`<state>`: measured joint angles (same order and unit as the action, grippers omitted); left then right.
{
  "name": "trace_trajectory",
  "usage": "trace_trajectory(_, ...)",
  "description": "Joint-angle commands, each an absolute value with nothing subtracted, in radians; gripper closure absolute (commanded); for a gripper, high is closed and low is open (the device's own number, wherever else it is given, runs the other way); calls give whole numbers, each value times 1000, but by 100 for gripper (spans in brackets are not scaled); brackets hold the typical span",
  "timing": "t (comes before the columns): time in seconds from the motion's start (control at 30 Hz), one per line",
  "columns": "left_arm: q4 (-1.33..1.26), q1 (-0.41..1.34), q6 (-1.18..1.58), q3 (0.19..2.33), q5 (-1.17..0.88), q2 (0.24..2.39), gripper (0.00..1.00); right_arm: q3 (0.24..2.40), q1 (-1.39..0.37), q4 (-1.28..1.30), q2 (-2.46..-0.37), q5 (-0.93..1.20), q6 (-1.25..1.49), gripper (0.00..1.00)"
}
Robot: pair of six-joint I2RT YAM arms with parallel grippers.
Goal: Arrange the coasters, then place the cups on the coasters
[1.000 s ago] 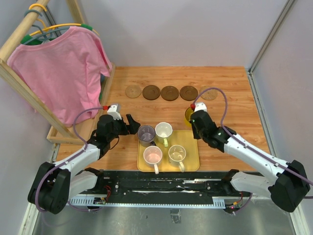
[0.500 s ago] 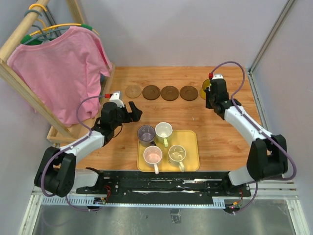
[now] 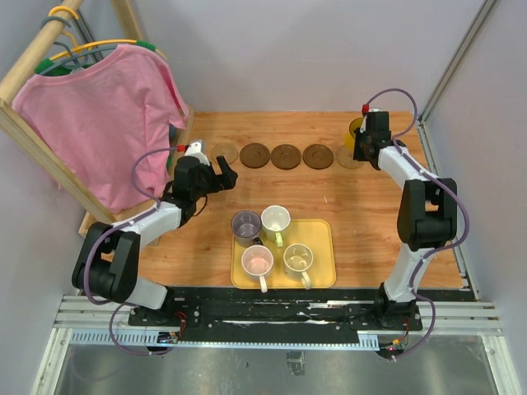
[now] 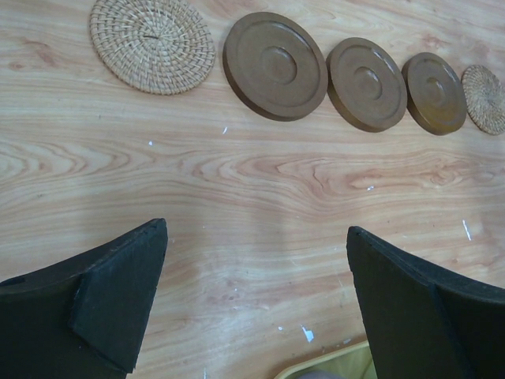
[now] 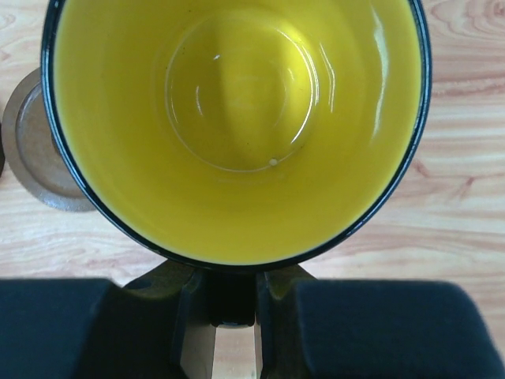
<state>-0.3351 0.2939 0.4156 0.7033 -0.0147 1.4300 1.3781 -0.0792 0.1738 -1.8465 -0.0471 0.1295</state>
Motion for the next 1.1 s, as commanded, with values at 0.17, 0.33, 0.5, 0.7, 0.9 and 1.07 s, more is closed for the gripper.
trace_trajectory(0.17,-339,290,411,741,-7,1466,0,1513,-26,113,-1949,33,105,99)
trace_trajectory(0.33,-341,290,413,741,-12,1469,0,1523,-26,140,-1974,44,97,99)
trace_trajectory(0.5,-342,290,417,734,-18,1471,0,1522,-28,167,-1975,57,85,99)
trace_trajectory(0.7,-345,290,421,733,-23,1472,0,1530,-28,192,-2016,58,73,99)
trace_trajectory(0.9,-344,290,419,731,-23,1476,0,1554,-28,210,-2046,66,72,99)
trace_trajectory(1.07,-348,290,422,729,-23,1479,0,1564,-29,212,-2055,66,72,99)
